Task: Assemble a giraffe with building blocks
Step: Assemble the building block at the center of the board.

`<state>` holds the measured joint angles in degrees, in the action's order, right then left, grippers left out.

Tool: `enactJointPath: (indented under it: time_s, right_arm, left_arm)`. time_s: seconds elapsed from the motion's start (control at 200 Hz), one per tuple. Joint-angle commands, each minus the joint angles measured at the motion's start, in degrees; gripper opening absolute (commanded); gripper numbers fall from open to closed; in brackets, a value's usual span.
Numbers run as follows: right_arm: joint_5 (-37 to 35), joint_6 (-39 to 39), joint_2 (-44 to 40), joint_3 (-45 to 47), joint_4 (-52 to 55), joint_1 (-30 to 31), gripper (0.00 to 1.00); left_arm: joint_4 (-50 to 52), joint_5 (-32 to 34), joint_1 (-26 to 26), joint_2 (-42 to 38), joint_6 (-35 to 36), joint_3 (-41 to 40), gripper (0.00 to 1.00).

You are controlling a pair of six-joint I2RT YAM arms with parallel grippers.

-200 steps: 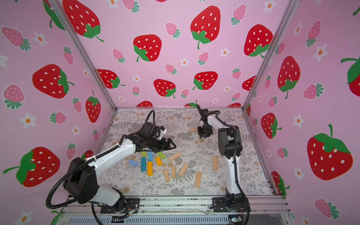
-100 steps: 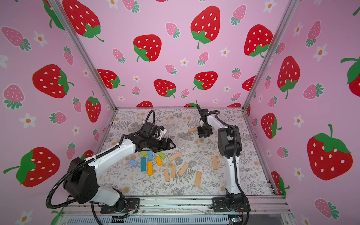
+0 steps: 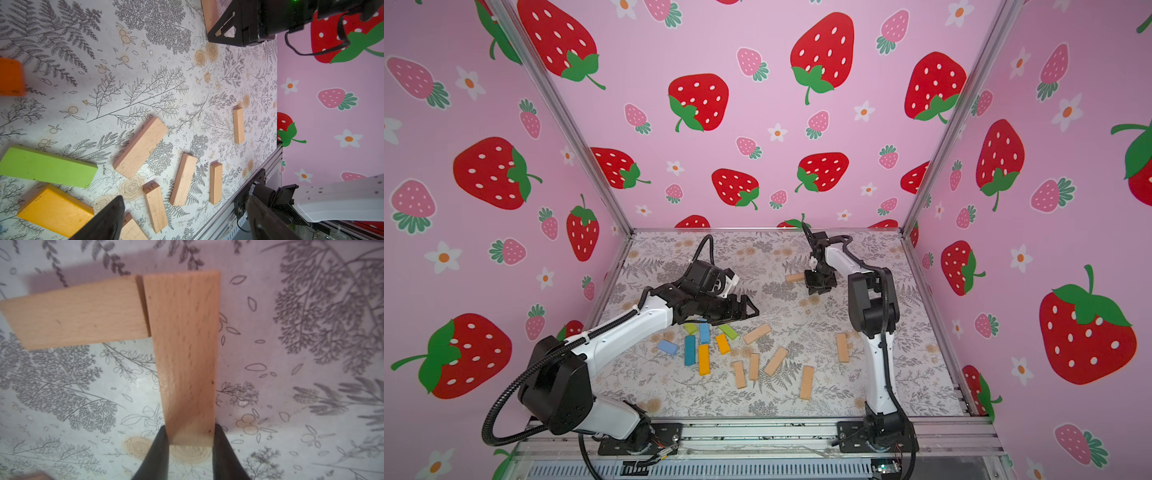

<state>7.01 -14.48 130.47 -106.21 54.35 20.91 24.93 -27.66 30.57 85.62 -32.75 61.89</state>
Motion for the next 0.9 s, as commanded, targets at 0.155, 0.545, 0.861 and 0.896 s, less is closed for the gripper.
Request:
enactJointPath:
  time_s: [0.155,0.545,0.861,0.896]
  right_arm:
    - [0.72,0.42,2.78,-1.71,1.78,0.45,0.24]
    - [0.82,0.68,2.8,-1.96,1.98,0.53,0.27]
    - [0.99,0.45,3.12,-2.33,2.05,0.54,0.29]
    - [0.99,0.42,3.18,-2.33,2.0,0.54,0.29]
  left_arm:
    - [-0.54,-0.7,-0.33,-1.16,0.67,-0.55,0.93]
    - [-0.41,-0.55,-0.51,-1.65,0.57,-0.89,0.93]
    - [-0.06,-0.63,-0.68,-1.76,0.68,-0.98,0.93]
    - [-0.17,-0.63,-0.69,-1.73,0.67,-0.98,0.93]
